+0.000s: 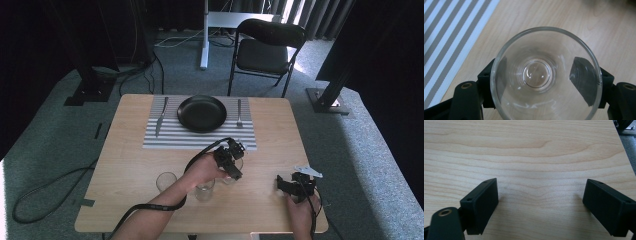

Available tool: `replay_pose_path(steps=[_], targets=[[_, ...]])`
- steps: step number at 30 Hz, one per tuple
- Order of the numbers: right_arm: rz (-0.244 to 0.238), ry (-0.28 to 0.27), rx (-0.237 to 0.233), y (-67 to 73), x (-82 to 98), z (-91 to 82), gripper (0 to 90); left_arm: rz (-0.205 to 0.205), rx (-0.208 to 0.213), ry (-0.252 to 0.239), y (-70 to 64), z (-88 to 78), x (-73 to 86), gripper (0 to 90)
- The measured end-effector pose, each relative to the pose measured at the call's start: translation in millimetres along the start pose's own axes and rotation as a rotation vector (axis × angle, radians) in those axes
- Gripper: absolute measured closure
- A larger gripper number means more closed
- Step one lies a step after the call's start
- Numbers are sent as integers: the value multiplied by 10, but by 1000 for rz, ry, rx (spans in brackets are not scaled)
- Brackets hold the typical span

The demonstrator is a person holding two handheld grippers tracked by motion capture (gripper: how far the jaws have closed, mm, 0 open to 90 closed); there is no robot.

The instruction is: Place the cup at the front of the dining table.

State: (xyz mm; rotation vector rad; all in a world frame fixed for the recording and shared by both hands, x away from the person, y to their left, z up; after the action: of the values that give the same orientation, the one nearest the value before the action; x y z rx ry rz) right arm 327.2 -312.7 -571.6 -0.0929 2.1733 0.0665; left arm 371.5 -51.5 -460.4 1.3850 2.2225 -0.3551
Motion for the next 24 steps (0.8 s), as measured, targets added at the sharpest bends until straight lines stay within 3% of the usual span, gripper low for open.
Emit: replay_pose_path(steps=[24], targets=[[1,1,0,1,1,0,125,-149,-89,25,608,-274,445,295]])
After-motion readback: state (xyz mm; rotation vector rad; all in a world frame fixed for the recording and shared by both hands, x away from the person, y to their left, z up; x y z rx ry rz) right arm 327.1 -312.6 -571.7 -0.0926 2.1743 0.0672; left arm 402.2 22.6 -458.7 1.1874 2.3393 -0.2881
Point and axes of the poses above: each handheld gripper's, and its own axes: z roughly forward along the jaws, x roughly out of its underside, y roughly to its left, the point moved 3 cm from there along z, roughly forward along the jaws, and after that the axes turned 9 degrees about -y, right-handed, at the moved point
